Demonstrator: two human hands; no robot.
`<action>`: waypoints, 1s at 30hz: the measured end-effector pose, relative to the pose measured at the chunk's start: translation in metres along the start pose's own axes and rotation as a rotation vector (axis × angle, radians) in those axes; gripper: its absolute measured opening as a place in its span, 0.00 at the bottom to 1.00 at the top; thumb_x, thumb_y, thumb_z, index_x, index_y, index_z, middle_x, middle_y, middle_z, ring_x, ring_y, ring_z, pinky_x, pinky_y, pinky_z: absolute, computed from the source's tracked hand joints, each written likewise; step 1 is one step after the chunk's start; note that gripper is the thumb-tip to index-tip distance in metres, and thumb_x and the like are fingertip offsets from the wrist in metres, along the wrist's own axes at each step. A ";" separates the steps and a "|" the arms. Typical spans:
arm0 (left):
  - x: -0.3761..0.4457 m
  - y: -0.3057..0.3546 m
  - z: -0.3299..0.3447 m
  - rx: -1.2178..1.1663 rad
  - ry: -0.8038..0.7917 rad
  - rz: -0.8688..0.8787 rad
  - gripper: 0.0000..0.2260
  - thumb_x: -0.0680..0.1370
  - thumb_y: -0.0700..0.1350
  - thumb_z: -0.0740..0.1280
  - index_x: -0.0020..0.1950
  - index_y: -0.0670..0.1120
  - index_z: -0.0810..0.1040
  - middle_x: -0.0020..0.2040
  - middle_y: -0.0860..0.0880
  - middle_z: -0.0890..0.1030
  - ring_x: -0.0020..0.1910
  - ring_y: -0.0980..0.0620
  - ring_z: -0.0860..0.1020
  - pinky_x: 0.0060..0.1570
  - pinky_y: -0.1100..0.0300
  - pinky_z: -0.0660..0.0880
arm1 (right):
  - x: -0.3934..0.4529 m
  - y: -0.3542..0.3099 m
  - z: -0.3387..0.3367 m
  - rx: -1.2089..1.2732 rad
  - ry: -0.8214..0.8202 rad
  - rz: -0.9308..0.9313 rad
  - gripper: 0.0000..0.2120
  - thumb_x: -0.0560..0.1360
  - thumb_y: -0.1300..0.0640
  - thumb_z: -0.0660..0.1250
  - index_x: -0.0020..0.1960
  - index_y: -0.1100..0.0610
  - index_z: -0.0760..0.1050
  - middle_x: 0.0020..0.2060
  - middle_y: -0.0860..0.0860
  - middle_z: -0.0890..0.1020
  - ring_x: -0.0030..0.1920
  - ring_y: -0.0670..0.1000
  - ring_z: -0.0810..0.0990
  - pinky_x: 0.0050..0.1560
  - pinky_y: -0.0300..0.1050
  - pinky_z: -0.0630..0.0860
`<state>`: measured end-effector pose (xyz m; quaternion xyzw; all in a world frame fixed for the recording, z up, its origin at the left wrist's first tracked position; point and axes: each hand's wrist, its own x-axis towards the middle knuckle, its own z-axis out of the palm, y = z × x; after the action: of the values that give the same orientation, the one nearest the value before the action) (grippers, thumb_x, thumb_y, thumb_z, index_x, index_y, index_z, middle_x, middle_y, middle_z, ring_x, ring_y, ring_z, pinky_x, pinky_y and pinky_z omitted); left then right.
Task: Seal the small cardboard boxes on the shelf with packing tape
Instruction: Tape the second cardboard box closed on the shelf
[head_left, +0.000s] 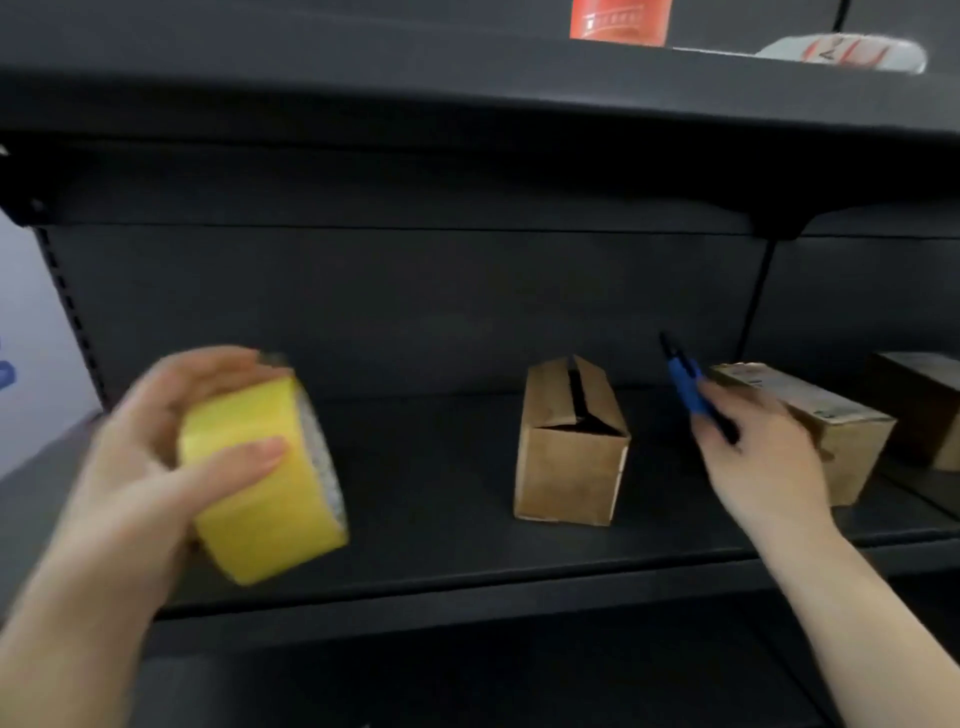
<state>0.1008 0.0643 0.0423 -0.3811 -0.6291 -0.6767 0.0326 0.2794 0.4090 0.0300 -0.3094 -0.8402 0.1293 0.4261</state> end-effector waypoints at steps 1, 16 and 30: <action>0.003 0.001 0.019 -0.051 -0.013 -0.015 0.27 0.62 0.42 0.78 0.59 0.54 0.77 0.56 0.53 0.82 0.54 0.53 0.80 0.48 0.50 0.80 | 0.007 0.009 0.008 -0.086 -0.095 0.020 0.18 0.76 0.57 0.62 0.66 0.55 0.74 0.58 0.57 0.76 0.55 0.59 0.76 0.46 0.45 0.70; 0.024 -0.021 0.071 -0.048 -0.084 -0.444 0.28 0.51 0.52 0.78 0.51 0.55 0.80 0.53 0.50 0.81 0.50 0.48 0.80 0.43 0.55 0.75 | 0.074 0.009 -0.005 -0.090 -0.799 -0.546 0.46 0.71 0.49 0.70 0.70 0.32 0.37 0.74 0.37 0.43 0.74 0.45 0.42 0.72 0.47 0.48; 0.013 0.003 0.037 -0.021 -0.230 -0.398 0.42 0.45 0.59 0.81 0.57 0.48 0.78 0.58 0.45 0.80 0.53 0.43 0.80 0.46 0.50 0.77 | 0.056 -0.063 0.044 -0.332 -0.757 -0.900 0.41 0.69 0.28 0.54 0.74 0.40 0.41 0.66 0.47 0.64 0.64 0.49 0.62 0.64 0.48 0.59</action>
<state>0.1102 0.1018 0.0487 -0.3242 -0.6843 -0.6286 -0.1775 0.1941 0.3976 0.0693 0.0812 -0.9905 -0.0954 0.0568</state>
